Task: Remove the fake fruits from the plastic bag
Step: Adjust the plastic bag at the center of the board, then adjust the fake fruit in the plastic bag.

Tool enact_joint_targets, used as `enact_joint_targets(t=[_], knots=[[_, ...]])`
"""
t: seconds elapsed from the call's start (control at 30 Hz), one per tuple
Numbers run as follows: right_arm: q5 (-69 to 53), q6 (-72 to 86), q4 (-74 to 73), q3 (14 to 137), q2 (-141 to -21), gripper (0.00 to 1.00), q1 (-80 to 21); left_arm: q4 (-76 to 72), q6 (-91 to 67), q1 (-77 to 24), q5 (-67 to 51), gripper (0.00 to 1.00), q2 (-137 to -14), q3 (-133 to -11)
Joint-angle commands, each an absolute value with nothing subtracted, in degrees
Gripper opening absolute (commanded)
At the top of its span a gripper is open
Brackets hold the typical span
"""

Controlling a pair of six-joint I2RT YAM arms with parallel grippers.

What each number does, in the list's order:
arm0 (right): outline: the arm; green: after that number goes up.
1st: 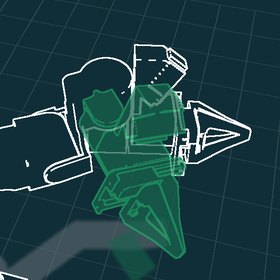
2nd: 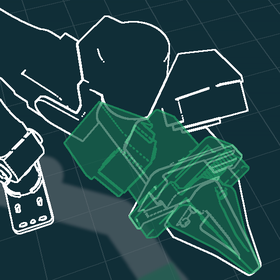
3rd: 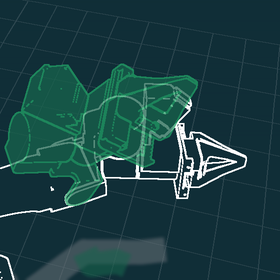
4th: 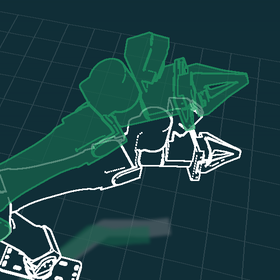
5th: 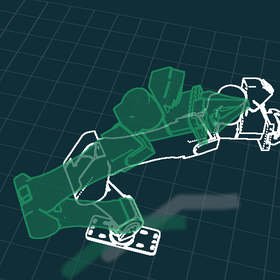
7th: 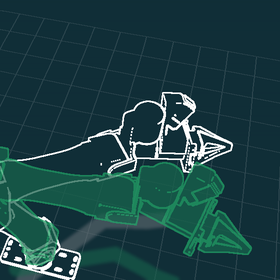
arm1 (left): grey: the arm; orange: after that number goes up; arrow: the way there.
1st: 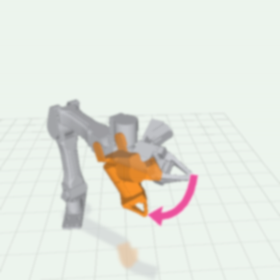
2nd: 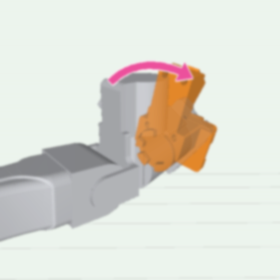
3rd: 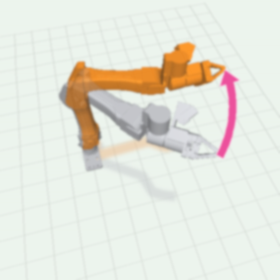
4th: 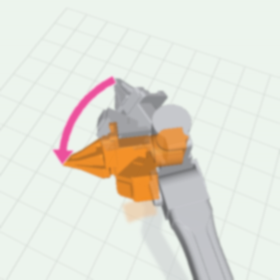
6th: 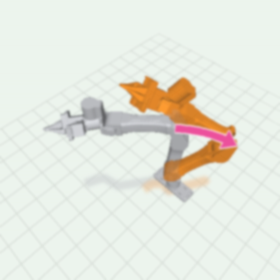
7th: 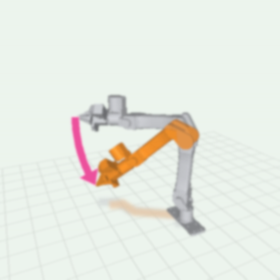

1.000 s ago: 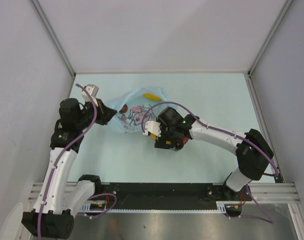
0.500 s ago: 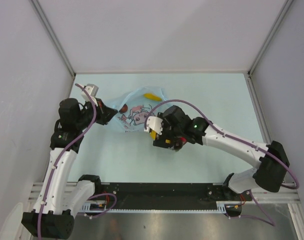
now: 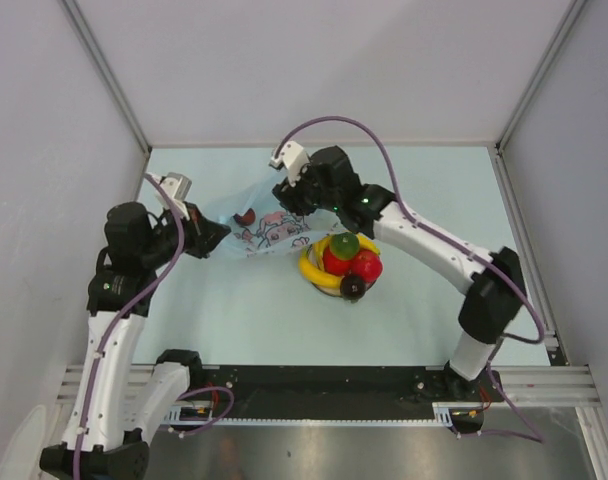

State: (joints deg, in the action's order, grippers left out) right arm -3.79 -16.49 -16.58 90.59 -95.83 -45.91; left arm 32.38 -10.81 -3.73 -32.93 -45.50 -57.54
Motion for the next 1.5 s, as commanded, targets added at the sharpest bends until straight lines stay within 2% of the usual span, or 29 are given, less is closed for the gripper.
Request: enact_joint_targets(t=[0.0,0.23,0.4,0.67,0.9,1.07,1.23,1.37,1.47], knots=[[-2.7,-17.4,-15.9,96.1,-108.2,0.62,-47.0,37.3,-6.5,-3.3,-29.6,0.01,-42.0,-63.4],[4.8,-15.9,-9.8,105.2,-121.3,0.61,-50.6,45.8,-2.8,-3.3,-19.8,0.0,-37.9,-69.8],[0.9,-14.1,-10.5,108.8,-121.9,0.62,-57.3,46.7,-0.7,-2.3,-12.7,0.0,-38.5,-73.2],[5.0,-20.6,-9.0,114.9,-129.5,0.7,-54.3,46.7,4.0,-2.3,-20.3,0.0,-37.4,-63.1],[2.1,-25.3,-9.1,117.7,-134.3,0.7,-50.7,45.8,6.9,-2.3,-20.7,0.0,-36.8,-61.7],[-1.9,-25.9,-10.2,117.3,-133.8,0.67,-50.0,46.0,6.5,-2.3,-21.8,0.0,-37.9,-61.4],[-1.0,-27.4,-8.5,114.3,-128.8,0.75,-51.6,44.1,5.5,-2.3,-21.7,0.0,-38.8,-60.7],[-7.8,-27.9,-4.6,105.3,-122.0,0.68,-52.9,42.9,3.8,-2.3,-22.4,0.0,-38.9,-59.8],[-12.6,-27.3,-6.2,103.5,-122.5,0.56,-53.9,41.7,2.6,-2.3,-22.8,0.0,-39.4,-59.8]])
